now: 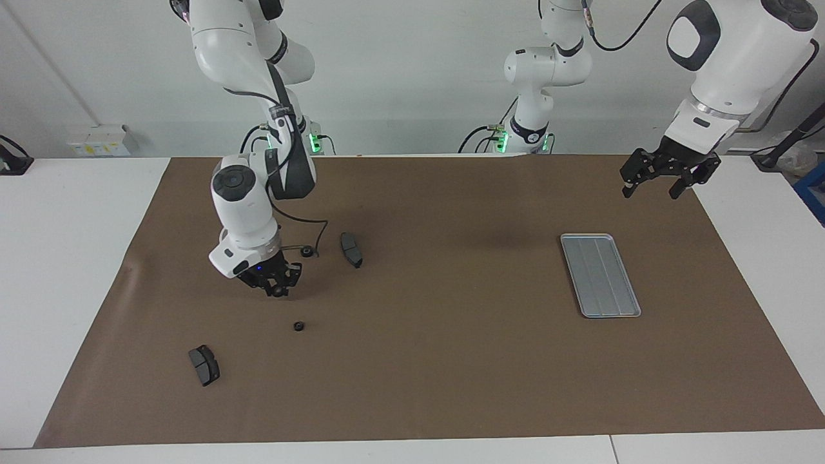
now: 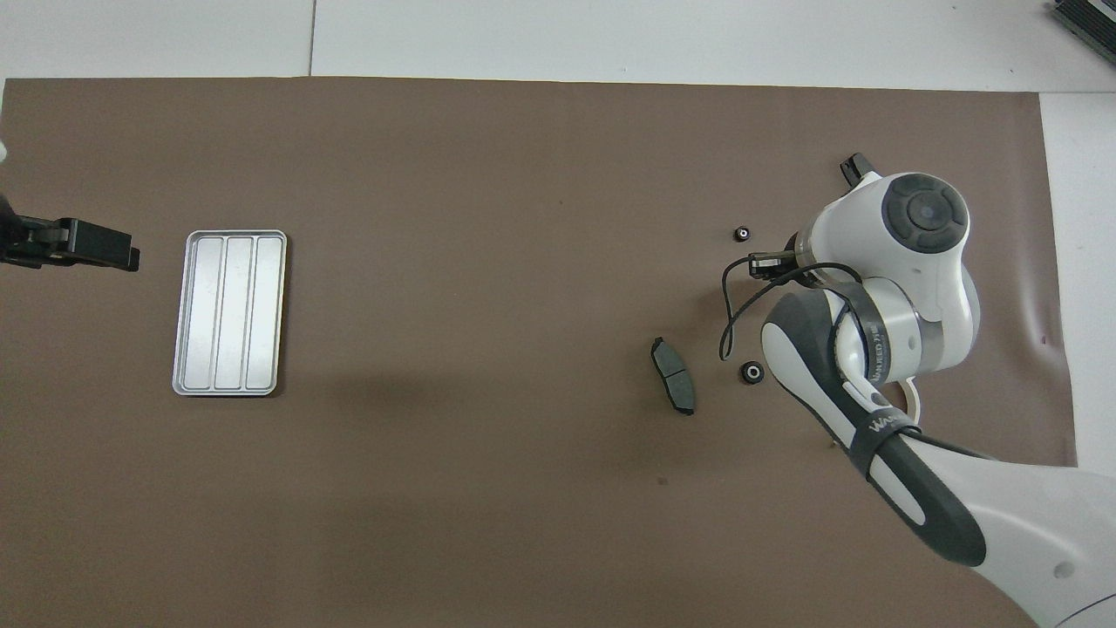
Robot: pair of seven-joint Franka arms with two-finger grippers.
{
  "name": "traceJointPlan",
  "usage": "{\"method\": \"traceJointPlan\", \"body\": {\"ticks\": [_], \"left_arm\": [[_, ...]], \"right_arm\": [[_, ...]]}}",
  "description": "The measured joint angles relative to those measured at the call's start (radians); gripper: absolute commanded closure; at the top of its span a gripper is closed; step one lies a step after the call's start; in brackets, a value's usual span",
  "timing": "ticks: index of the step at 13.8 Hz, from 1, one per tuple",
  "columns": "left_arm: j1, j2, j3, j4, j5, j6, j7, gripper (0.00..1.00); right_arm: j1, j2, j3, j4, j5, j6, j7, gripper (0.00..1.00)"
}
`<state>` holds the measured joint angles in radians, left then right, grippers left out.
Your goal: Place bearing gear from tray to pile
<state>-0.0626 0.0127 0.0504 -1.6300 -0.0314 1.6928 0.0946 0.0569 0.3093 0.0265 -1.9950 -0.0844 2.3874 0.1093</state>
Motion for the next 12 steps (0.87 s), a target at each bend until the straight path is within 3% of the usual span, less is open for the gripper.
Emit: {"method": "traceJointPlan", "body": {"ticks": [3, 4, 5, 9, 12], "left_arm": [[0.0, 0.0, 0.001, 0.0, 0.0, -0.001, 0.0, 0.0], [0.0, 0.0, 0.002, 0.0, 0.0, -0.001, 0.0, 0.0], [0.001, 0.0, 0.003, 0.0, 0.0, -0.001, 0.0, 0.0], [0.001, 0.0, 0.004, 0.0, 0.0, -0.001, 0.0, 0.0], [0.001, 0.0, 0.004, 0.0, 0.0, -0.001, 0.0, 0.0]], "right_arm": [[-0.054, -0.008, 0.0, -0.045, 0.0, 0.016, -0.056, 0.48], [-0.059, -0.015, 0.0, -0.057, 0.0, 0.016, -0.056, 0.11], [-0.063, -0.022, 0.0, -0.067, 0.0, 0.016, -0.056, 0.0], [-0.067, -0.048, 0.001, -0.072, 0.0, -0.002, -0.056, 0.0], [-0.066, -0.1, 0.005, -0.008, 0.001, -0.095, -0.034, 0.0]]}}
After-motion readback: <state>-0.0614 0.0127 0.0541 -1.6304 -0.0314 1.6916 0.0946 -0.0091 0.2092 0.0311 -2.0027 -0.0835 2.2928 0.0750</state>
